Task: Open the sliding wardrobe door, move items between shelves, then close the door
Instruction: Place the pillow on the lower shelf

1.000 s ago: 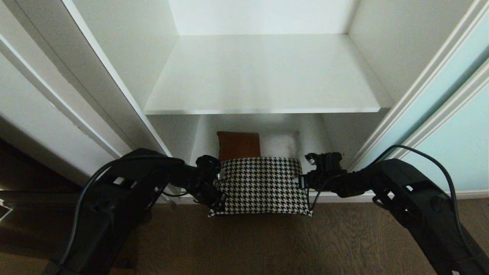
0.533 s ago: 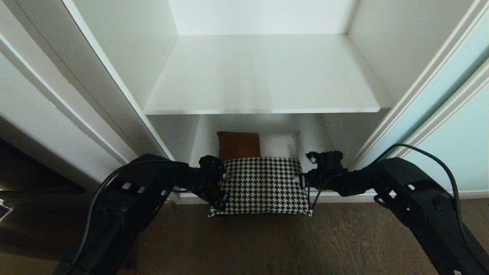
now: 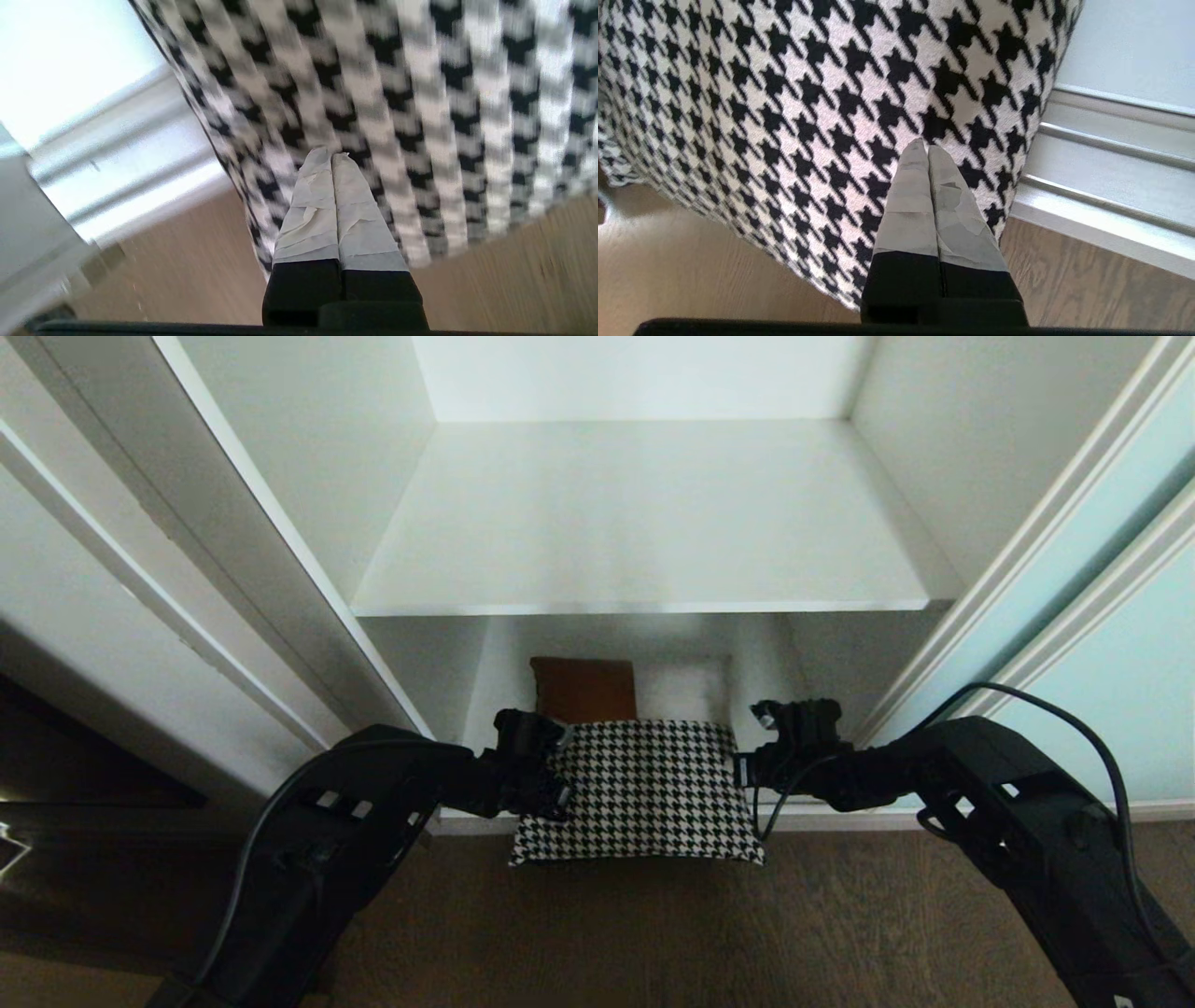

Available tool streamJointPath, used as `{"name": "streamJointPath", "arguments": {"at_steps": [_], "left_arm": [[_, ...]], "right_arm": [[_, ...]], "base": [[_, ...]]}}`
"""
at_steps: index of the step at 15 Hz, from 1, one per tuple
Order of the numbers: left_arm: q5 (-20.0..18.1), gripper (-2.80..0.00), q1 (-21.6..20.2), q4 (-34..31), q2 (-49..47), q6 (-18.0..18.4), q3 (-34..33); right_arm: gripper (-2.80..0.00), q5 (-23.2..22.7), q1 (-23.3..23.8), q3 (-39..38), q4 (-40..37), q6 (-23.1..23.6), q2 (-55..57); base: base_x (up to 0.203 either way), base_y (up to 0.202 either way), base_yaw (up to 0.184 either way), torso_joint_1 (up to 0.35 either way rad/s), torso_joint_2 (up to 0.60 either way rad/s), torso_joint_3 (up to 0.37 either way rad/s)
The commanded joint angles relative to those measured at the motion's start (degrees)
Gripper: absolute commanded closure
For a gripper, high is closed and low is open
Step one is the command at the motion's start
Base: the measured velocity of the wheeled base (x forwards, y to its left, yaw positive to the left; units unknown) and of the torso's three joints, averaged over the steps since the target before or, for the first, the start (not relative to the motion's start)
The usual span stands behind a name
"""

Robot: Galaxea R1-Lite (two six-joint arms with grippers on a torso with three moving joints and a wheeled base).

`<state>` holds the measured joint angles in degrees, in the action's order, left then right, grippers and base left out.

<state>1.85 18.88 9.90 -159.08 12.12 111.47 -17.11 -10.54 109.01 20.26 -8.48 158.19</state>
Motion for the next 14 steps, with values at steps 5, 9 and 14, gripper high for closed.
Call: {"name": "streamJointPath", "arguments": {"at_steps": [5,9,14], "left_arm": [[8.4,0.00,0.0,21.4,-0.2,-8.5,-1.0],[9.0,0.00,-1.5,22.9,12.3,-22.2,-15.1],[6.8,0.00,-1.7,24.5,14.8,-30.4,-21.5]], "right_arm": [[0.00,2.0,-1.6,-2.2,3.9,1.1,-0.2],[0.00,1.3,-2.6,-5.1,2.9,1.6,-3.3],[0.00,1.3,-4.8,-2.1,-3.6,5.9,-2.5]], "base": [[0.000,0.000,0.000,0.000,0.00,0.000],[0.000,0.000,0.000,0.000,0.00,0.000],[0.000,0.000,0.000,0.000,0.00,0.000]]}}
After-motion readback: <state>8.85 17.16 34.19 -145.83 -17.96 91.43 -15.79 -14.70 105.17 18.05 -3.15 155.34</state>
